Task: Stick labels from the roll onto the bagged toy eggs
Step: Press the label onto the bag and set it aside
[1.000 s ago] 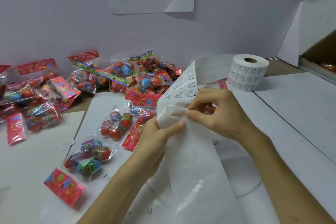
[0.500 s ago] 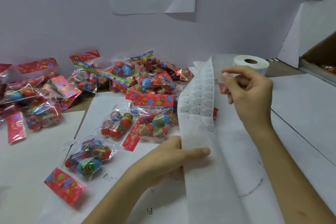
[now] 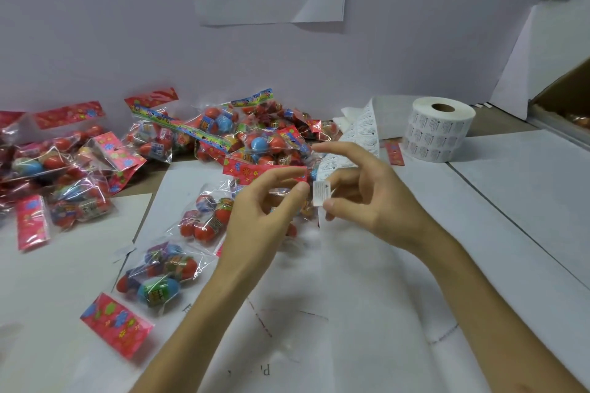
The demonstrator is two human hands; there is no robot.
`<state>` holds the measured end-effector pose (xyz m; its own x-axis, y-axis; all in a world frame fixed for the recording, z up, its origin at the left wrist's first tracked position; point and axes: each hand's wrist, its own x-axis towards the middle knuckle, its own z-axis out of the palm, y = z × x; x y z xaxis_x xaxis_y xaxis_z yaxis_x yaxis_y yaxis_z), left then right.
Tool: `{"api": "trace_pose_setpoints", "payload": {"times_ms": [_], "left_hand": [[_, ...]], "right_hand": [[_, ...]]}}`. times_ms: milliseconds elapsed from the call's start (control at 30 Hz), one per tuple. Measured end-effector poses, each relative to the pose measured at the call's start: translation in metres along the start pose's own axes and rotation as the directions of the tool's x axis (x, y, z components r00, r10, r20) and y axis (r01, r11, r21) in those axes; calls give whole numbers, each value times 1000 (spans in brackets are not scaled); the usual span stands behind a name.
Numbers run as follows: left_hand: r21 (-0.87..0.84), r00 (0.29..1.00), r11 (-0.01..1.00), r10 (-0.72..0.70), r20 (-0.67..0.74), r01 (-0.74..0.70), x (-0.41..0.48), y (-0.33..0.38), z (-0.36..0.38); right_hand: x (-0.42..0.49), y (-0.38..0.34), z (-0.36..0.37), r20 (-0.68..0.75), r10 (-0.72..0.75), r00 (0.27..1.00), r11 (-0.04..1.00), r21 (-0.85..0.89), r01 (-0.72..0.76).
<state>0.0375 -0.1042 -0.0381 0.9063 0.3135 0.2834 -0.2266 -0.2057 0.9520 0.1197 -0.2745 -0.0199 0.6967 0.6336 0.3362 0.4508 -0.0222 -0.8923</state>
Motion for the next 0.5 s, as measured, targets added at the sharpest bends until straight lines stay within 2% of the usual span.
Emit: {"api": "trace_pose_setpoints", "payload": {"times_ms": [133,267,367,500], "left_hand": [[131,999,991,33,25,-36,0,-3,0],[52,999,999,7,-44,-5,0,-2,-1],[-148,993,986,-93,-73,82,1,2,-5],[-476,969,854,-248,-19,209,4,6,-13]], "right_hand": [[-2,0,7,75,11,997,998,-61,-6],[-1,1,10,69,29,997,997,-79,-23],[0,2,9,58,32,998,997,-71,-28],[1,6,12,19,32,999,997,-78,-31]]}}
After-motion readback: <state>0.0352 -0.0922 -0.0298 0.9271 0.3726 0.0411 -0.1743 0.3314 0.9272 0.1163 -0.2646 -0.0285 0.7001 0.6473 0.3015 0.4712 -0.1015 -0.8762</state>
